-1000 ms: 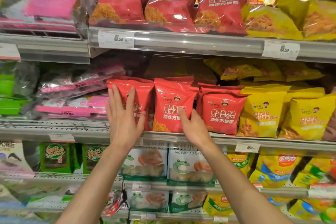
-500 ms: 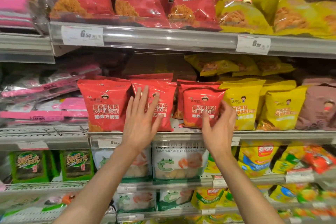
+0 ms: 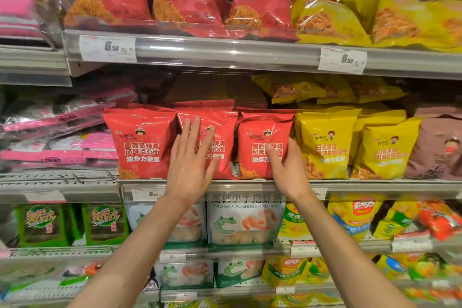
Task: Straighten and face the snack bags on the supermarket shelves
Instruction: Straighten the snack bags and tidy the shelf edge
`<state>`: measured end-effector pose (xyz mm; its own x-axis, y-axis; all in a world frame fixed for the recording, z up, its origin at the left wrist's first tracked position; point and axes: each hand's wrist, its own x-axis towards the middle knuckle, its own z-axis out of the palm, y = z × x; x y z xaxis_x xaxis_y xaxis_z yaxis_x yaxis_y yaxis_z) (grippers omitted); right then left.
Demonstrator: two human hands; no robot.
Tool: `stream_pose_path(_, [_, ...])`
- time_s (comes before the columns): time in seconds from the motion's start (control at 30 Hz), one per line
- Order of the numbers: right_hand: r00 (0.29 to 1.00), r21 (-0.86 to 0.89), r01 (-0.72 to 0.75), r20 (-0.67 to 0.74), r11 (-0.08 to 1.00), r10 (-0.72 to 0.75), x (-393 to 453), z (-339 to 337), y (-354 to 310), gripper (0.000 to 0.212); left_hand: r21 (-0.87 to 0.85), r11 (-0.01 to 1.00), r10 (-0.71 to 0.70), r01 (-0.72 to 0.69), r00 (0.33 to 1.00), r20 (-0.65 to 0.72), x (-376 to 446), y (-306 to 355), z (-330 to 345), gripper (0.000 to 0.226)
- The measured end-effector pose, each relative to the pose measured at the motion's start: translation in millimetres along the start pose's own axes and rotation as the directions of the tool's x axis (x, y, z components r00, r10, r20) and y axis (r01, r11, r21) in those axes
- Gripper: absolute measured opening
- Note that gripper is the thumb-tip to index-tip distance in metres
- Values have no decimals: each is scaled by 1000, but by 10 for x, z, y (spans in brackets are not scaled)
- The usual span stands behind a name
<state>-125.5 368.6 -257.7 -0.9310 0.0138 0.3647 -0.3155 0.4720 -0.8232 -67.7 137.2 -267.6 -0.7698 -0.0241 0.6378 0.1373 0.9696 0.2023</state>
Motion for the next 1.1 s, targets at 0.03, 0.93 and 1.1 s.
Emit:
stream_pose_path(0.03, [1000, 11, -4, 10, 1000, 4, -8, 7, 7, 52, 4, 1000, -4, 4, 1000, 1, 1, 16, 5, 66])
stream_pose_path(0.93, [929, 388, -351, 31, 852, 369, -1353, -553, 715, 10, -696, 443, -437, 565, 814, 383, -1232, 382, -269, 33])
stream_pose_path(1.1, [894, 387, -414, 1, 824, 449, -1644, -799, 1022, 12, -720, 319, -481, 617, 759, 438, -1467, 623, -95, 25])
